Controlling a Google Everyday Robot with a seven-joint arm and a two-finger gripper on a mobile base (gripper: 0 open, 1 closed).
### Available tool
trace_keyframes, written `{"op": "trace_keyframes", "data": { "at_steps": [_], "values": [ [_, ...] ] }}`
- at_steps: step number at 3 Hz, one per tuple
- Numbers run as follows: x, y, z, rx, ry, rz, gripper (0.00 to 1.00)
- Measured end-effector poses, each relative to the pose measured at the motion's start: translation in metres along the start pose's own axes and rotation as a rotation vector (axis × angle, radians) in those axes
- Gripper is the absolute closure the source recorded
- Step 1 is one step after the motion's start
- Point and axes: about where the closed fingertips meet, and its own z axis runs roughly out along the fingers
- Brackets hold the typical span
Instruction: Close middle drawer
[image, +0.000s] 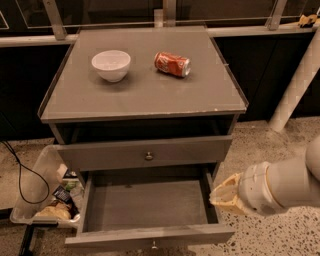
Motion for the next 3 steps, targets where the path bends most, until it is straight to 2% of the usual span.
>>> {"op": "trace_keyframes", "data": {
  "at_steps": [1,2,3],
  "values": [
    [-0.002,0.003,0.007,0.133,-0.067,-0.042,1.0],
    [-0.004,-0.009,0.002,0.197,-0.074,-0.063,1.0],
    [-0.004,-0.009,0.002,0.197,-0.074,-0.063,1.0]
  ]
}}
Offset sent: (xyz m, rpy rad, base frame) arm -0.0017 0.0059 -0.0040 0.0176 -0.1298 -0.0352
